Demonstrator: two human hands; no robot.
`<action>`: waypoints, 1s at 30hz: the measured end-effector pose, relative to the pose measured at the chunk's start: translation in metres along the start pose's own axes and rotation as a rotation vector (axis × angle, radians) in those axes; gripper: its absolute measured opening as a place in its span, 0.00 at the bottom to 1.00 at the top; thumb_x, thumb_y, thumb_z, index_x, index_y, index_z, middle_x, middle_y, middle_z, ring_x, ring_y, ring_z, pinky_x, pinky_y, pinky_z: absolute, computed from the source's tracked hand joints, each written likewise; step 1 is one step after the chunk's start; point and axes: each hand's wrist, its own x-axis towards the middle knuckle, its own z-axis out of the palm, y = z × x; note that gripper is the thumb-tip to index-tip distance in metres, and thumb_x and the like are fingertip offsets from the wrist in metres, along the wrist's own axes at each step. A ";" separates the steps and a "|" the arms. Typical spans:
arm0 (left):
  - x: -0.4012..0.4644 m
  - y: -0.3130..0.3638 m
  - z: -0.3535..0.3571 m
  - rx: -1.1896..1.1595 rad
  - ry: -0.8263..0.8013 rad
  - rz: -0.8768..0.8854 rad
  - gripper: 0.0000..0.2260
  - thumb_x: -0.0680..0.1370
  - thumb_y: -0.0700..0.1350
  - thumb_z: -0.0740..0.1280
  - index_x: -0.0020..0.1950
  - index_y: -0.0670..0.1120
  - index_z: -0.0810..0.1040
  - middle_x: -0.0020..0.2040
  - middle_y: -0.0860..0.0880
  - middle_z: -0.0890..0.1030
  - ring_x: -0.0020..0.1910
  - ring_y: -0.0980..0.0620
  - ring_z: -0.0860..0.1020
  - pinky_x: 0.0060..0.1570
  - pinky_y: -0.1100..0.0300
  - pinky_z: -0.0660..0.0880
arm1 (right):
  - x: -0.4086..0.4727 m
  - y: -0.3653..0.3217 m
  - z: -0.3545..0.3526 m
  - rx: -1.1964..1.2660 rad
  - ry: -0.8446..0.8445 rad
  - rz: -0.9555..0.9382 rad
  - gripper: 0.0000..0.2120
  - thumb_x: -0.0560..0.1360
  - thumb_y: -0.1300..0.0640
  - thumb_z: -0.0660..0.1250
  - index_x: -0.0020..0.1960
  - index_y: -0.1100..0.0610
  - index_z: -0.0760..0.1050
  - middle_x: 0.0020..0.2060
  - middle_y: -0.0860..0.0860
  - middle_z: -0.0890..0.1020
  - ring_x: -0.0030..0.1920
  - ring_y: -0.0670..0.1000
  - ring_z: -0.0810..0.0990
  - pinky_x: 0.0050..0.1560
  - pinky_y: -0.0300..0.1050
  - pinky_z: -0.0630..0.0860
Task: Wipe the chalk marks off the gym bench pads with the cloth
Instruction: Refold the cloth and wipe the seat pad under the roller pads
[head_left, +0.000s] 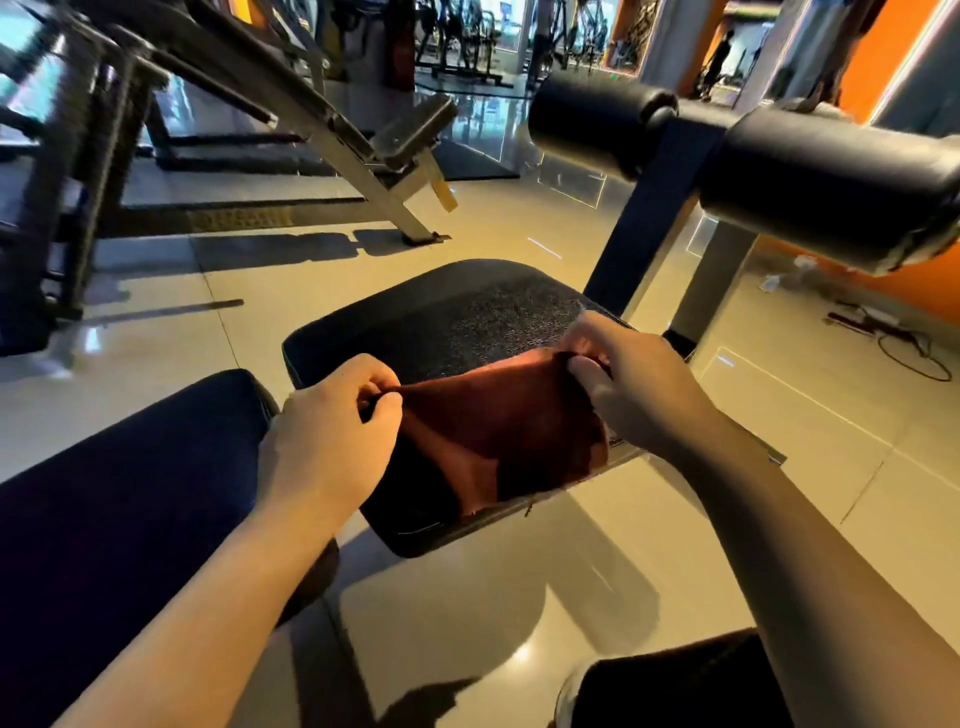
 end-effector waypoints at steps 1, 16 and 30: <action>-0.001 0.002 -0.008 -0.045 -0.002 -0.014 0.04 0.80 0.47 0.63 0.49 0.55 0.76 0.43 0.56 0.79 0.44 0.53 0.76 0.40 0.58 0.69 | -0.006 -0.007 -0.007 0.066 0.028 -0.051 0.07 0.82 0.55 0.58 0.57 0.47 0.73 0.49 0.43 0.76 0.51 0.49 0.73 0.55 0.51 0.75; 0.000 -0.037 -0.085 -0.553 -0.504 -0.234 0.24 0.47 0.54 0.83 0.40 0.51 0.85 0.41 0.46 0.84 0.41 0.50 0.82 0.39 0.61 0.78 | -0.029 -0.010 -0.009 0.461 -0.306 -0.161 0.07 0.73 0.55 0.72 0.47 0.44 0.80 0.45 0.40 0.81 0.50 0.41 0.78 0.53 0.45 0.77; 0.027 -0.037 -0.068 -0.034 -0.436 -0.203 0.04 0.73 0.43 0.73 0.40 0.51 0.82 0.39 0.50 0.81 0.43 0.53 0.79 0.46 0.57 0.74 | 0.005 -0.001 -0.004 0.355 -0.082 -0.206 0.10 0.75 0.60 0.68 0.45 0.44 0.78 0.47 0.42 0.78 0.50 0.42 0.74 0.52 0.42 0.74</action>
